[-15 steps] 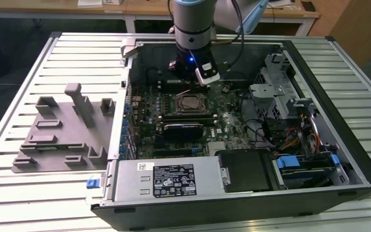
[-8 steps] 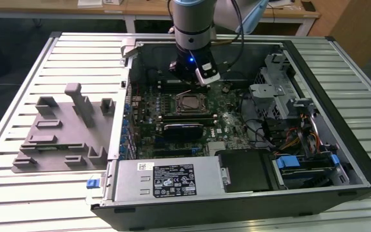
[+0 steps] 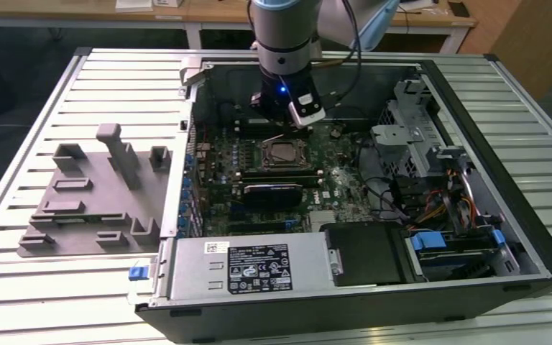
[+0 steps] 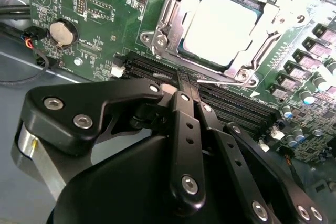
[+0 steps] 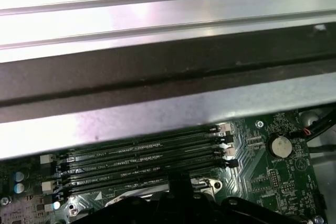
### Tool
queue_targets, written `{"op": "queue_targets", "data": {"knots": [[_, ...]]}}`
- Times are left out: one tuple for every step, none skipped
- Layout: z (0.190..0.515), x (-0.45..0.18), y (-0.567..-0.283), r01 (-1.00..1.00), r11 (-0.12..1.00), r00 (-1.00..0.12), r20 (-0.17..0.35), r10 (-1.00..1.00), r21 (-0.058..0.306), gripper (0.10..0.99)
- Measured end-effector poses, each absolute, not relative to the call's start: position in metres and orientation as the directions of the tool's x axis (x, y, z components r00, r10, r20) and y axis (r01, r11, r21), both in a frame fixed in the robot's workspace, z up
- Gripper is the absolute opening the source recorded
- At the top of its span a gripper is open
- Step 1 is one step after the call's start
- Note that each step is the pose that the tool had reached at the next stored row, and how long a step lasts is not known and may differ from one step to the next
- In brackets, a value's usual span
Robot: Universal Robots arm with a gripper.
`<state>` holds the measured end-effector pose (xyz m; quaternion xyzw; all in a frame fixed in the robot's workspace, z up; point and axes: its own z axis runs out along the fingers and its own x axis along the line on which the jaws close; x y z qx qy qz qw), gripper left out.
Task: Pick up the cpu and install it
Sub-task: 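Install the first cpu locking lever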
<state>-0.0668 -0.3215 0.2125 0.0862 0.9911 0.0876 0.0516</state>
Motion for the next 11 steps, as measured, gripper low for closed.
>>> {"op": "queue_targets", "data": {"knots": [[0.2119,-0.0676,-0.3207,0.161,0.970,-0.980,-0.088,0.180,0.183,0.106],[0.2116,-0.0684,-0.3199,0.161,0.970,-0.980,-0.090,0.179,0.183,0.106],[0.2113,-0.0691,-0.3192,0.161,0.970,-0.980,-0.091,0.179,0.183,0.106],[0.2110,-0.0697,-0.3184,0.160,0.970,-0.980,-0.091,0.179,0.183,0.106],[0.2106,-0.0701,-0.3177,0.160,0.970,-0.980,-0.092,0.179,0.183,0.106],[0.2104,-0.0705,-0.3170,0.160,0.970,-0.979,-0.094,0.179,0.182,0.106],[0.2102,-0.0707,-0.3168,0.160,0.970,-0.979,-0.095,0.179,0.181,0.106],[0.2100,-0.0707,-0.3167,0.159,0.971,-0.979,-0.096,0.179,0.180,0.106],[0.2098,-0.0707,-0.3167,0.159,0.971,-0.979,-0.097,0.178,0.178,0.106],[0.2096,-0.0707,-0.3167,0.159,0.971,-0.979,-0.098,0.178,0.176,0.106],[0.2093,-0.0707,-0.3167,0.159,0.972,-0.979,-0.100,0.178,0.173,0.106]]}}
